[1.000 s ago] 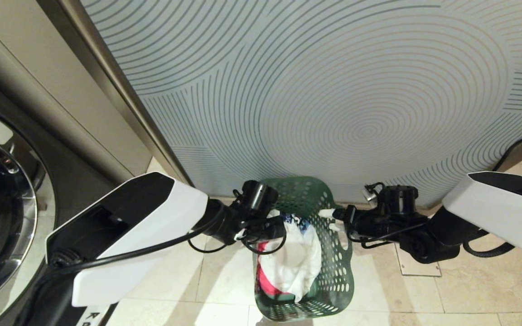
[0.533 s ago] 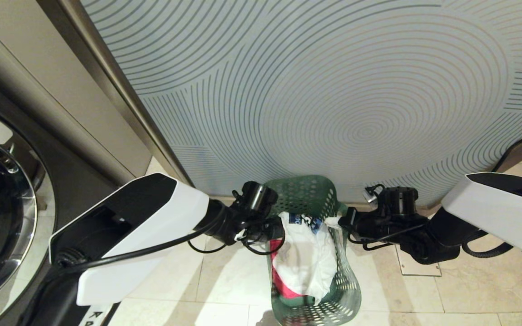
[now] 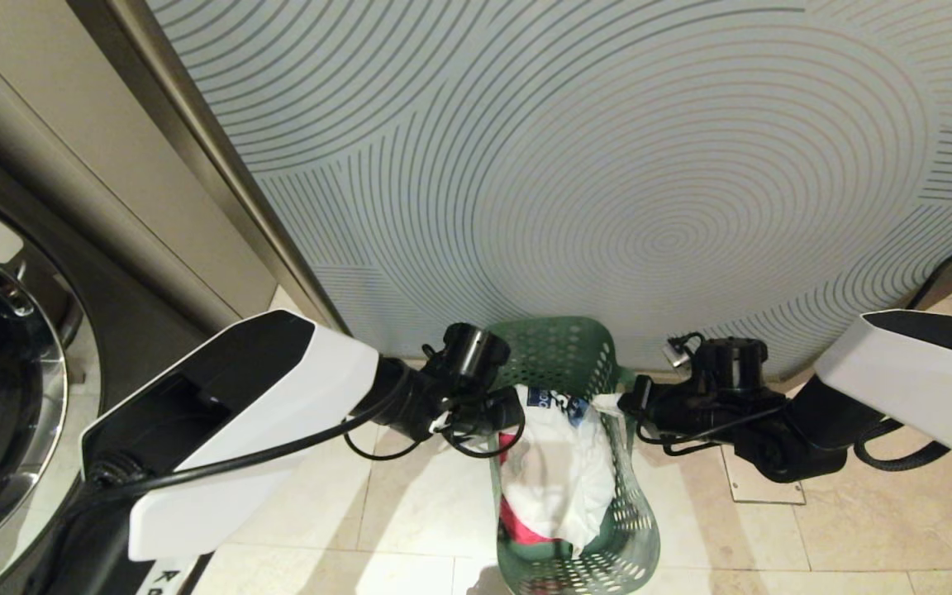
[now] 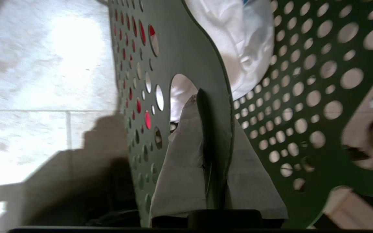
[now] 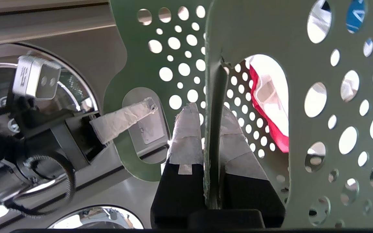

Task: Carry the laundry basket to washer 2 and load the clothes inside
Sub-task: Pick up the clothes basket and put it beside the washing machine

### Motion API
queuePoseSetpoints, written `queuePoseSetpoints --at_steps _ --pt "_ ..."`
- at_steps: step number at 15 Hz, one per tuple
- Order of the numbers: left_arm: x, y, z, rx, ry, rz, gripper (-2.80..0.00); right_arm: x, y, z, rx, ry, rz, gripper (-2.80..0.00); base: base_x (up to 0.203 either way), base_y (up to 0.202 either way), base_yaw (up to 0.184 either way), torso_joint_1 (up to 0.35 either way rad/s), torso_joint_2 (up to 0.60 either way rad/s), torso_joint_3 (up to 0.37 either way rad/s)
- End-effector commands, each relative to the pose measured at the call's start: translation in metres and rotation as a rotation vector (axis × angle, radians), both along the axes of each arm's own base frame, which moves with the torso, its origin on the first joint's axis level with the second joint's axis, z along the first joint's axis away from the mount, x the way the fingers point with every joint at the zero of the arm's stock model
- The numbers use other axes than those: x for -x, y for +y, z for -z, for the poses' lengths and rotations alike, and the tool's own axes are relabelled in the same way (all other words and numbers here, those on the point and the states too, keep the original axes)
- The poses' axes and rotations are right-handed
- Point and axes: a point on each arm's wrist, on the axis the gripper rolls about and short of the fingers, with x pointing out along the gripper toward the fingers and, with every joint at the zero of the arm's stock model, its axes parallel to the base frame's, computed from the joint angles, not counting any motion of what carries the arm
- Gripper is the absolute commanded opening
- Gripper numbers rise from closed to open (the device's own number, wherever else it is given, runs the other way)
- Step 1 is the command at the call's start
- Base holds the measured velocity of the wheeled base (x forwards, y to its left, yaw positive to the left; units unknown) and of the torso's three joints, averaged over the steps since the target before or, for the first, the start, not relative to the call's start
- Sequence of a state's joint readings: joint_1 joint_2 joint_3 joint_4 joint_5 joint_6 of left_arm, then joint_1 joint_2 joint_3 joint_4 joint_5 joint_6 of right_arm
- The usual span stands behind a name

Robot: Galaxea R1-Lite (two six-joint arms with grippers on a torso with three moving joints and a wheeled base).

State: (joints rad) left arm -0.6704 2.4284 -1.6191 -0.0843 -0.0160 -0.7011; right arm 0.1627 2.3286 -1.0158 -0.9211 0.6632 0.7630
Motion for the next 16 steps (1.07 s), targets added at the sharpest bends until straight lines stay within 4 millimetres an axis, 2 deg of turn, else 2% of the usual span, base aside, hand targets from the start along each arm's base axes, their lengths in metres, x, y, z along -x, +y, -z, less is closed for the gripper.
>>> queuePoseSetpoints --at_steps 1,4,7,10,16 --pt "0.004 0.002 -0.028 0.065 -0.007 0.002 -2.80 0.011 -0.002 -0.026 -0.011 -0.043 -0.002 -2.80 0.000 0.000 0.000 0.000 0.00 0.000" --pt "0.012 0.006 -0.060 0.188 0.033 0.023 -2.80 0.037 -0.006 -0.057 -0.018 -0.079 -0.002 -2.80 0.000 0.000 0.000 0.000 0.00 0.000" --pt "0.022 0.010 -0.080 0.221 0.062 0.047 -2.80 0.069 -0.011 -0.088 -0.027 -0.122 -0.005 -2.80 0.000 0.000 0.000 0.000 0.00 0.000" --pt "0.025 0.010 -0.083 0.218 0.068 0.053 -2.80 0.094 -0.012 -0.099 -0.027 -0.114 -0.015 -2.80 0.000 0.000 0.000 0.000 0.00 0.000" --pt "0.033 0.005 -0.087 0.219 0.065 0.073 -2.80 0.108 -0.015 -0.109 -0.028 -0.114 -0.014 -2.80 0.000 0.000 0.000 0.002 0.00 0.048"
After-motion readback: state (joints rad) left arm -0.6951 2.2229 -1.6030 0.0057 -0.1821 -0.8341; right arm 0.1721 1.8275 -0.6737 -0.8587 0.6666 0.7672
